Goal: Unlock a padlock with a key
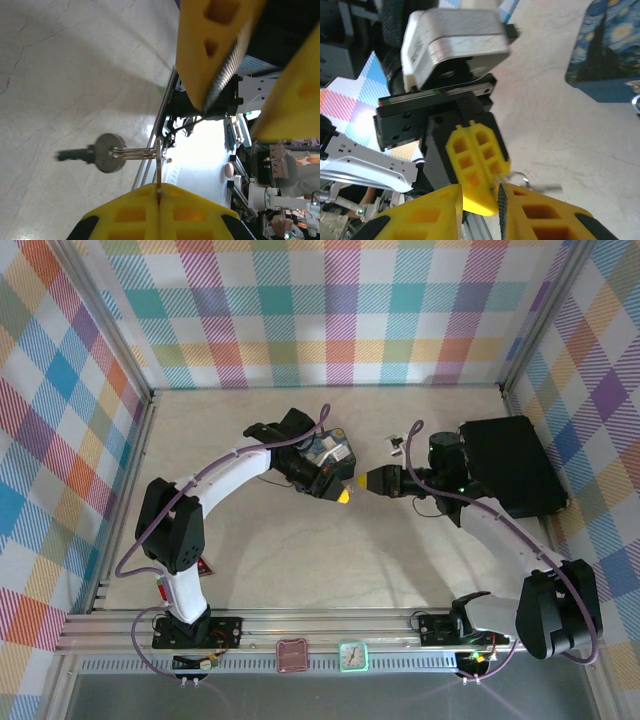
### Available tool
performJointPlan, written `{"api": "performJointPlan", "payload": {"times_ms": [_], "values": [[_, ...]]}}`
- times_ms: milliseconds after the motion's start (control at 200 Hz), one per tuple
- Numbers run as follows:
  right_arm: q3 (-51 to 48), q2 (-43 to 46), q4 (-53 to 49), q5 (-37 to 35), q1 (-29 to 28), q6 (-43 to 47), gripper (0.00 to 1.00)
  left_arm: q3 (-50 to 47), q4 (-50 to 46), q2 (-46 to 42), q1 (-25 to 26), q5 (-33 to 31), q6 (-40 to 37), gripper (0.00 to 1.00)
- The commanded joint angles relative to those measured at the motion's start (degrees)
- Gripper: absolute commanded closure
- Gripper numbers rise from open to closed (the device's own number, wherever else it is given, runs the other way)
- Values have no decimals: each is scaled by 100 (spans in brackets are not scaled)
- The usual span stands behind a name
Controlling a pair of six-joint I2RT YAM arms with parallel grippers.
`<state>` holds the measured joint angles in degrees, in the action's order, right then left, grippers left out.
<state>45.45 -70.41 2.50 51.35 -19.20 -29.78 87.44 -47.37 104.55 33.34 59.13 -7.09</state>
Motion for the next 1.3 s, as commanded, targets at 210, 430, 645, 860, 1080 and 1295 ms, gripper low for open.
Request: {"api": "performJointPlan", "payload": {"times_ms": [210, 430, 645, 860, 1080, 1295], "values": [[41, -370, 428, 66, -154, 8, 74, -155, 440, -382, 58, 185, 209, 100], [38, -430, 528, 89, -172, -47, 72, -202, 554, -419, 67, 282, 287, 100], [13, -238, 223, -434, -165, 268, 68, -179, 441, -420, 66, 271, 231, 100], [15, -231, 248, -408, -167, 287, 64, -205, 413, -432, 64, 296, 201, 100], [-22, -466, 571, -132, -214, 100, 71, -208, 422, -458, 67, 301, 202, 100], [-71, -511, 700, 63, -269, 8, 100, -190, 460, -436, 67, 257, 217, 100]]}}
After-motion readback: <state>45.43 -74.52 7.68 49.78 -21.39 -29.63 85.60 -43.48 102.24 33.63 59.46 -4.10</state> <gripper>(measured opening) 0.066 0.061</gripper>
